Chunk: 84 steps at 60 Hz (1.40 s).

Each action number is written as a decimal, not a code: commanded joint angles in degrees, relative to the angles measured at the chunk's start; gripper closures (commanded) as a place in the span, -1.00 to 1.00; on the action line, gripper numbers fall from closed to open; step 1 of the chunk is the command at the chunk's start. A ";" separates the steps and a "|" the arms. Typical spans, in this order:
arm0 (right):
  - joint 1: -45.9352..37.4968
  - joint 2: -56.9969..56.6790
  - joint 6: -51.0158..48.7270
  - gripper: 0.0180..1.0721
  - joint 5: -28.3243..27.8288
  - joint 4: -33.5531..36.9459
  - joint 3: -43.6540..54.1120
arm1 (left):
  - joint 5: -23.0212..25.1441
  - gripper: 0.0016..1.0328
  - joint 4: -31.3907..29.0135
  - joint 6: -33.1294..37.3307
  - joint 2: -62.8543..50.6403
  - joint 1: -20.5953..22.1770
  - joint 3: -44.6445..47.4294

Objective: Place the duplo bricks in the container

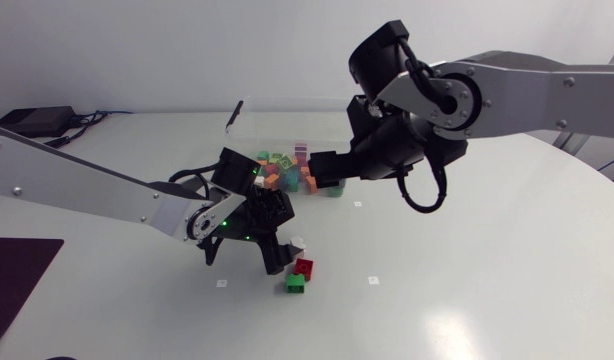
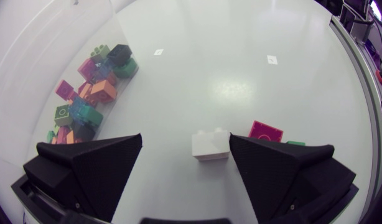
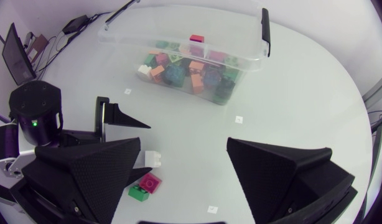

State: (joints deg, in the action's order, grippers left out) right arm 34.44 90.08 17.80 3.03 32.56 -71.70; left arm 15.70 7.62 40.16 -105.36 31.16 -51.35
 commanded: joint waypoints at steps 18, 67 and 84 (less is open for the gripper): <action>0.90 -1.14 1.36 -0.90 -4.43 3.83 2.80 | -0.32 -0.32 0.21 -0.26 -3.18 -0.40 -0.94; 7.49 17.49 4.96 -0.90 -7.95 14.29 -5.20 | 0.56 0.21 1.00 0.09 8.07 -9.71 8.73; 8.02 24.26 7.33 -0.90 -9.09 16.75 -10.12 | 2.93 0.05 0.38 2.03 14.57 -14.46 12.15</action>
State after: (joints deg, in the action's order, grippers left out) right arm 41.76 111.92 22.83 -5.02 48.05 -79.85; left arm 17.82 8.03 40.77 -93.38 17.98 -40.86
